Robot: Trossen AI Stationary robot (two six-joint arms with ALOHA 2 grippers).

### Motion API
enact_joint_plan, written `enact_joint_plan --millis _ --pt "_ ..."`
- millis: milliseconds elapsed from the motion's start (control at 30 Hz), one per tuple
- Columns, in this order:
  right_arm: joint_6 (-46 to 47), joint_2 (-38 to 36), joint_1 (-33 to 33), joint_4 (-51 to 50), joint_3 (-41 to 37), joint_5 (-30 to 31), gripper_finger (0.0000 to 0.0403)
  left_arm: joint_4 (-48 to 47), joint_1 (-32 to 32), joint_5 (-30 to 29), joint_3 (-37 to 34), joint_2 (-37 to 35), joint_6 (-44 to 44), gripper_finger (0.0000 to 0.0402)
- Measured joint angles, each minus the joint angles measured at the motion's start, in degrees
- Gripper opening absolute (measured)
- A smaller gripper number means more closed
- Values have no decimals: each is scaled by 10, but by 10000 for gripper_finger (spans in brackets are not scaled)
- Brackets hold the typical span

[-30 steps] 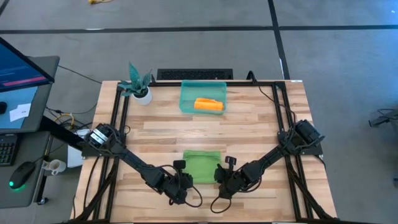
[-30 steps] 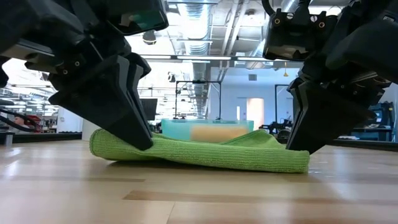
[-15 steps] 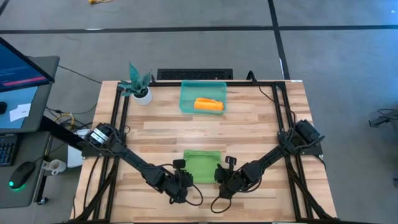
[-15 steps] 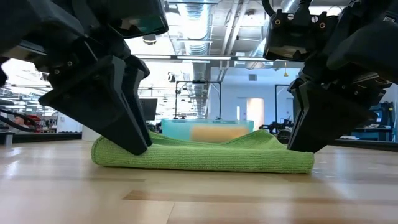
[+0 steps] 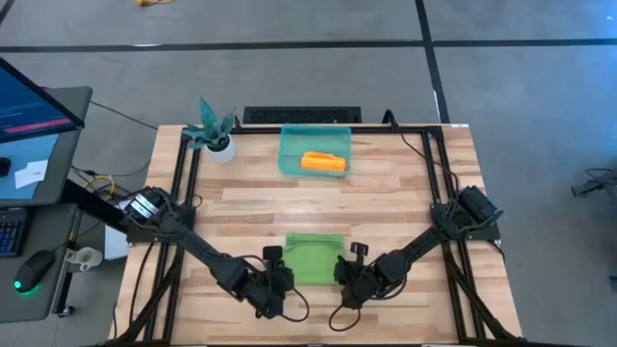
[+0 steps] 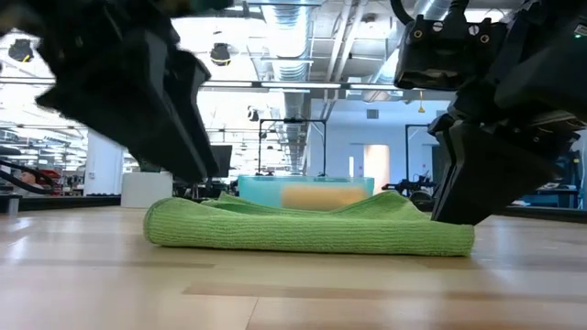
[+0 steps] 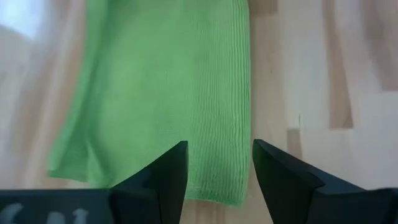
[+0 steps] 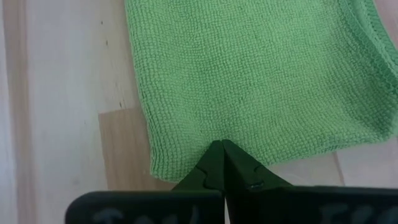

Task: Roll microfiber towels into tight, uniform cylinder then place into a basket
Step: Roll the green microfiber cloth

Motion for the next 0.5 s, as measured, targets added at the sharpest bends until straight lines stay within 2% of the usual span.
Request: enact_joint_plan --millis 167,300,500 --pt "0 -4 2 1 0 1 16 23 -16 -43 0 -2 27 173" --pt "0 -5 2 2 0 1 16 70 -12 -40 1 27 57 173" --pt "0 -5 5 1 0 0 19 42 -2 -85 0 38 38 164"
